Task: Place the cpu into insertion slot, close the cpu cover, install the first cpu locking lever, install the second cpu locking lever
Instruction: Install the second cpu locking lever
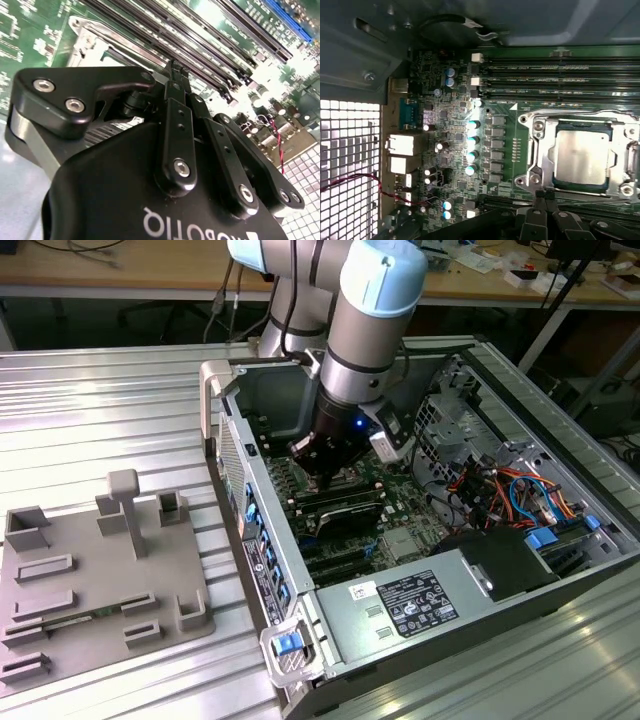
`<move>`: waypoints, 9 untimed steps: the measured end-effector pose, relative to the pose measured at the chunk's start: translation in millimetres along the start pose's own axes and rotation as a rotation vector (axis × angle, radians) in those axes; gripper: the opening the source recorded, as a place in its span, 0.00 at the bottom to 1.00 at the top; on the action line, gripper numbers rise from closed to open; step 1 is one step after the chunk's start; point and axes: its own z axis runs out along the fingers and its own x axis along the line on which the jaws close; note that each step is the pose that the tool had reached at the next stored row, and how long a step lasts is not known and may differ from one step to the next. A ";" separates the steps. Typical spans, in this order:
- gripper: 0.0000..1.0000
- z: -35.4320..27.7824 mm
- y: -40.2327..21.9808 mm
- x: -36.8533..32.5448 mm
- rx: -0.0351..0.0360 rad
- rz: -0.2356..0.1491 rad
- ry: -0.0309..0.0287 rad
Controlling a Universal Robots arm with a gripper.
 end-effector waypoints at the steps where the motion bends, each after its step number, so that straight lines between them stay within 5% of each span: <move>1: 0.11 0.5 0.2 2.0 -0.0001 0.000 -0.0001; 9: 0.11 1.7 0.7 10.5 -0.0009 0.000 -0.0001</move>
